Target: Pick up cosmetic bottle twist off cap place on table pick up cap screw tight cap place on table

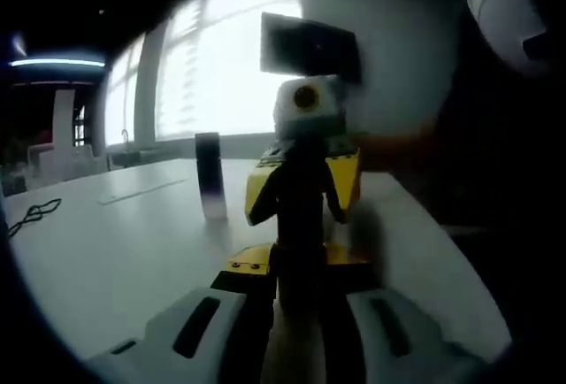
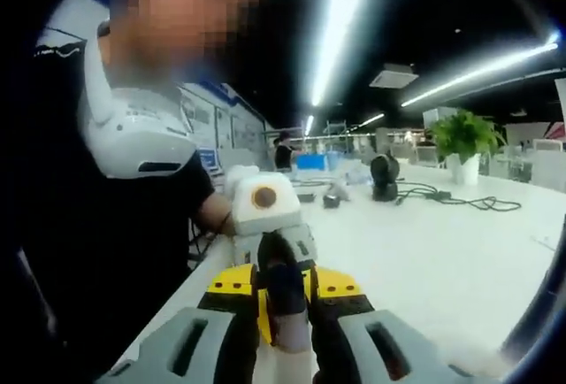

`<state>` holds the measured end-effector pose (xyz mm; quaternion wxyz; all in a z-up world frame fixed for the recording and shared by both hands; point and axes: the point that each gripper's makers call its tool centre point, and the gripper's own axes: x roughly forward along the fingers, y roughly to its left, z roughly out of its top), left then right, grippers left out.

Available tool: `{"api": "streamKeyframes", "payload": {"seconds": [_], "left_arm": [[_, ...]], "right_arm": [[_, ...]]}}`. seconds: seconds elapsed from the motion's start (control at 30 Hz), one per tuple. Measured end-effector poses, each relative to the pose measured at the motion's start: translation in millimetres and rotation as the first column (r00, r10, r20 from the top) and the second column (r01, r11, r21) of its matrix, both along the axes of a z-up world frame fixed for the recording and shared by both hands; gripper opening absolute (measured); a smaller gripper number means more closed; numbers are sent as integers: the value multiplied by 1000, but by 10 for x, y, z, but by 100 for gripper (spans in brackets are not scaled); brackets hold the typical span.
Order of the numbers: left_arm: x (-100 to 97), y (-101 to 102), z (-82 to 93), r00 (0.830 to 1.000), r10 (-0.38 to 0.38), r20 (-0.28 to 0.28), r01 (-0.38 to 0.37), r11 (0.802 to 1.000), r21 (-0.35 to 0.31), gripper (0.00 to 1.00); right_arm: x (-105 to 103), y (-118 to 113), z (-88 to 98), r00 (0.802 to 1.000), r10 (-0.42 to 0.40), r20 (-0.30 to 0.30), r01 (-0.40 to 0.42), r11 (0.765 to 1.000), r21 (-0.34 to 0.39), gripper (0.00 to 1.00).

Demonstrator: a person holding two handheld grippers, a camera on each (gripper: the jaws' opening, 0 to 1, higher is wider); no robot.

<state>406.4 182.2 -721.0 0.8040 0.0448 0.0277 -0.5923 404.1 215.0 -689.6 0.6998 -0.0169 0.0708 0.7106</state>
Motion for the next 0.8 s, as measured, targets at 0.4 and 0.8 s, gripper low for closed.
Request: {"api": "streamKeyframes", "payload": {"seconds": [0.4,0.8], "left_arm": [[34,7,-3,1000,18,-6,-18,1000,9,8],[13,13,-6,999,8,51,-9,1000,17,9]], "right_arm": [[-6,17,-4,1000,-25,1,25,999,27,10],[9,5,0,998,-60,9,59,998,35,10]]}}
